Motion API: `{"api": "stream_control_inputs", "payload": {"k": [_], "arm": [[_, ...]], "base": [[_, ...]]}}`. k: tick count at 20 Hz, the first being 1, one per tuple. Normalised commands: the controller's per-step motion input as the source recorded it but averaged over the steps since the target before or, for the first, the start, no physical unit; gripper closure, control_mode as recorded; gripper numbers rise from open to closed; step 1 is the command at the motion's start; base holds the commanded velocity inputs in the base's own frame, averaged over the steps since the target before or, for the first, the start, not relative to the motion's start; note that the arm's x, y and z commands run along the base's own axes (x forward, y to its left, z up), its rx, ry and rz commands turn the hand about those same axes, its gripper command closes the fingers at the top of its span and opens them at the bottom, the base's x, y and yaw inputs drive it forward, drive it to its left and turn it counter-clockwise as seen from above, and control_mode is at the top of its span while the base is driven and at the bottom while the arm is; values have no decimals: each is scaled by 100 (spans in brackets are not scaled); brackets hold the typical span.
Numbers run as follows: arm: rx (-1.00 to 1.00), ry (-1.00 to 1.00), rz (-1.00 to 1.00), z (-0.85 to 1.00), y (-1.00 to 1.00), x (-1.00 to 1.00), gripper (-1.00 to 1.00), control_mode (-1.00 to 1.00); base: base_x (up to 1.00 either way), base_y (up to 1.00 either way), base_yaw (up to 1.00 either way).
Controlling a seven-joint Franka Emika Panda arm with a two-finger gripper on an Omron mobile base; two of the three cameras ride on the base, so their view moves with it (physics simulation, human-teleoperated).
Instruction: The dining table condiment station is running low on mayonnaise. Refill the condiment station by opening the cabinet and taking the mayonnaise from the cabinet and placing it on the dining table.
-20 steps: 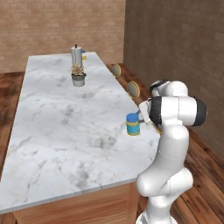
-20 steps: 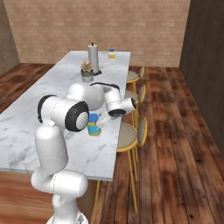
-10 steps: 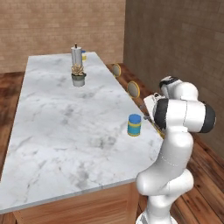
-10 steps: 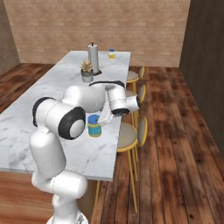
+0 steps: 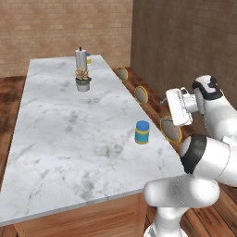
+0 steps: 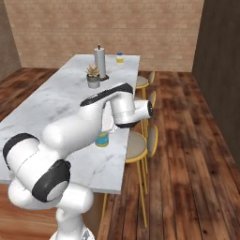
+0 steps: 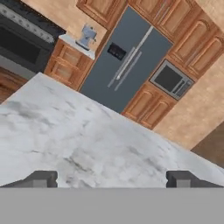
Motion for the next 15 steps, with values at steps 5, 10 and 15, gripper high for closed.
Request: {"api": "stream_control_inputs", "payload": {"k": [5,10,15], "arm": [[0,-37,3,100,0,-100,-100,-100],[-1,-31,0,100,0,-100,-100,-100],[-3,-25,0,100,0,-100,-100,-100]], "base": [[0,0,0],[0,0,0],[0,0,0]]}}
